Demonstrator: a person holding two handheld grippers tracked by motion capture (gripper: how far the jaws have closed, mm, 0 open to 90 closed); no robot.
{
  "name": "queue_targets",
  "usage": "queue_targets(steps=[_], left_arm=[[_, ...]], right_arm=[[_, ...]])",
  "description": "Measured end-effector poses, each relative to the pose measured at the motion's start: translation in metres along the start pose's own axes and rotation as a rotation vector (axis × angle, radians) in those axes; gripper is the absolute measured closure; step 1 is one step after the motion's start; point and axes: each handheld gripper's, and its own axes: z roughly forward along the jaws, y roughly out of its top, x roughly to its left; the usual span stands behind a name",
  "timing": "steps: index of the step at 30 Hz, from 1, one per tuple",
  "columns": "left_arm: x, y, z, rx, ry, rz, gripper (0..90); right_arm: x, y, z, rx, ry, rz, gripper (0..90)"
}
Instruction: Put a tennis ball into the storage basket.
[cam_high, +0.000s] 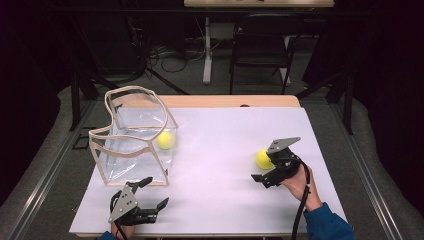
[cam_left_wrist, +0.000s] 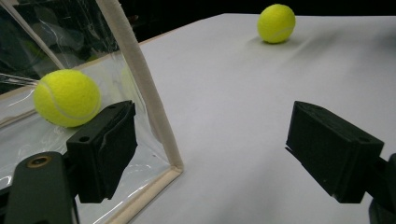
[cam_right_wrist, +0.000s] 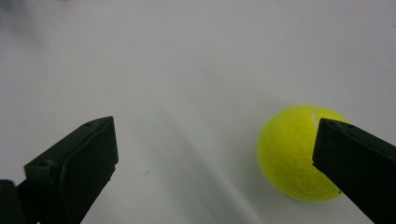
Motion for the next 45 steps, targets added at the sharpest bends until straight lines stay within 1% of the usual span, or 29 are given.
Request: queue_targets(steps=[7,9,11,13,14,15,17,18,21,25,28,31,37,38,39,44,45], left_arm=[[0.000,0.000,0.001,0.000,-0.003,0.001,15.9],[0.000,0.000,0.001,0.000,-0.002,0.002,15.9],[0.000,0.000,0.001,0.000,-0.001,0.002,15.9],[0.000,0.000,0.000,0.000,0.001,0.000,15.9],[0.000,0.000,0.000,0.001,0.000,0.002,15.9],[0.000,0.000,0.000,0.001,0.000,0.002,15.9],[0.000,0.000,0.000,0.001,0.002,0.001,15.9],[0.000,0.000,0.000,0.000,0.002,0.003,15.9],[0.000,0.000,0.000,0.000,0.000,0.002,15.9],[-0.001,0.000,0.000,-0.001,-0.002,0.001,15.9],[-0.002,0.000,0.000,-0.001,-0.004,0.005,15.9],[-0.002,0.000,0.000,0.001,-0.006,0.004,15.9],[-0.001,0.000,0.000,0.001,-0.007,0.002,15.9],[-0.001,0.000,0.000,0.001,-0.008,0.002,15.9],[-0.001,0.000,0.000,0.000,-0.007,0.001,15.9],[-0.001,0.000,0.000,0.001,-0.006,0.001,15.9],[-0.001,0.000,0.000,0.002,-0.006,0.002,15.9]], right_arm=[[-0.003,-0.019,-0.005,-0.004,-0.019,0.032,0.0],[-0.004,-0.023,-0.005,0.000,-0.025,0.037,0.0],[-0.005,-0.027,-0.006,-0.006,-0.030,0.044,0.0],[-0.006,-0.031,-0.005,-0.004,-0.038,0.043,0.0],[-0.006,-0.034,-0.005,-0.008,-0.038,0.051,0.0],[-0.007,-0.035,-0.004,0.000,-0.037,0.050,0.0],[-0.007,-0.037,-0.002,0.020,-0.053,0.047,0.0],[-0.007,-0.038,-0.003,0.016,-0.051,0.053,0.0],[-0.007,-0.041,-0.004,0.018,-0.066,0.054,0.0],[-0.009,-0.045,-0.005,0.019,-0.075,0.071,0.0],[-0.011,-0.047,-0.006,0.026,-0.078,0.076,0.0],[-0.012,-0.048,-0.005,0.019,-0.078,0.081,0.0],[-0.016,-0.047,-0.005,0.023,-0.087,0.089,0.0],[-0.016,-0.047,-0.003,0.008,-0.090,0.091,0.0],[-0.017,-0.046,-0.004,0.018,-0.091,0.092,0.0],[-0.021,-0.042,-0.002,0.018,-0.105,0.091,0.0],[-0.022,-0.041,-0.002,0.016,-0.101,0.091,0.0]])
